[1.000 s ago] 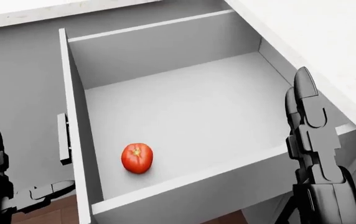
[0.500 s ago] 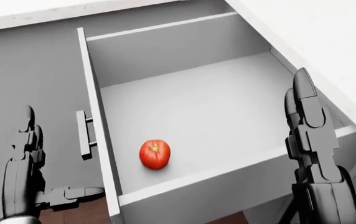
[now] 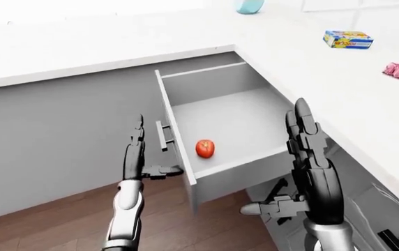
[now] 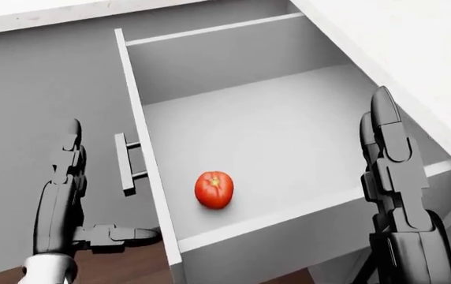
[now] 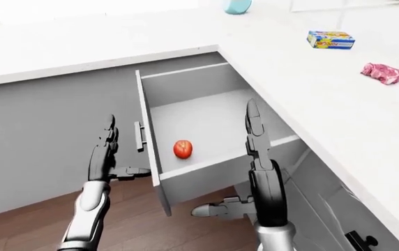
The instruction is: Close the left drawer.
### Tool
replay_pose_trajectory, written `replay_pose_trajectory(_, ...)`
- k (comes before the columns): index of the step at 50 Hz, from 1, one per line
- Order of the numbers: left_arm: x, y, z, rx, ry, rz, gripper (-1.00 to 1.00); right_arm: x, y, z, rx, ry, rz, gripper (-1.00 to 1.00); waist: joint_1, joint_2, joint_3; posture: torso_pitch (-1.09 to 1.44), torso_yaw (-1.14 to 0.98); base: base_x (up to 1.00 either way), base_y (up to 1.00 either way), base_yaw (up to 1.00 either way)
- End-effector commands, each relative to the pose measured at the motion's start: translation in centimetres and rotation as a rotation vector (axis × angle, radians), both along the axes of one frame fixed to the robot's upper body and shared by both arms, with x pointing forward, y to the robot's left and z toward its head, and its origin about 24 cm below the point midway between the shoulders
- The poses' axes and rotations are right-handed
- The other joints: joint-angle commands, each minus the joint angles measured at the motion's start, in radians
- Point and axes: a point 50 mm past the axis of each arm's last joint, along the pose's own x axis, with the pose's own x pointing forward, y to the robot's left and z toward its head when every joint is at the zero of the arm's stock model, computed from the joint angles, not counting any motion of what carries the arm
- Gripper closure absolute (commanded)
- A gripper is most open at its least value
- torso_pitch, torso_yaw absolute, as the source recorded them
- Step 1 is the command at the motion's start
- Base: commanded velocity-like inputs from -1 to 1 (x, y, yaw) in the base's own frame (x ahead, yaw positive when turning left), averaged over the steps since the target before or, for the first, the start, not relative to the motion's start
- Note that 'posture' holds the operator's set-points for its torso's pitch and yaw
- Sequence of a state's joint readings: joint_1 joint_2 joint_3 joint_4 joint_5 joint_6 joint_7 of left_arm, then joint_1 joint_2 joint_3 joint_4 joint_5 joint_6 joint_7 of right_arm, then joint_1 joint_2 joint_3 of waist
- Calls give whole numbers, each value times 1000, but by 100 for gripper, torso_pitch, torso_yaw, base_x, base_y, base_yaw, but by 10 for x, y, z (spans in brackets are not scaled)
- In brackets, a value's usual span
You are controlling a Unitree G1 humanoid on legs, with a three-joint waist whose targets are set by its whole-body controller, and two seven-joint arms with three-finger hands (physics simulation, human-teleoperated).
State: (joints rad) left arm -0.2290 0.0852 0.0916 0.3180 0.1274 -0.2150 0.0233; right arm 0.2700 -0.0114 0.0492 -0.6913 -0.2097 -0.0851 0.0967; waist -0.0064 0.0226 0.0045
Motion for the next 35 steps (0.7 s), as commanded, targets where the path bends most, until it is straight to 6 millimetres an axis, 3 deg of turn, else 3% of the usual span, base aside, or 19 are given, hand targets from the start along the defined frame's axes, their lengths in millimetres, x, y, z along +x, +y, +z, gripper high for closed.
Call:
replay_pose_trajectory(1, 5, -17, 22, 12, -102, -87, -100, -4, 1, 12, 1, -74, 5, -100, -6, 3, -17, 0, 0, 0, 0, 0)
replay_pose_trajectory(35, 30, -57, 29, 47, -84, -212, -100, -3, 1, 10, 1, -70, 2, -100, -12, 1, -14, 0, 0, 0, 0, 0)
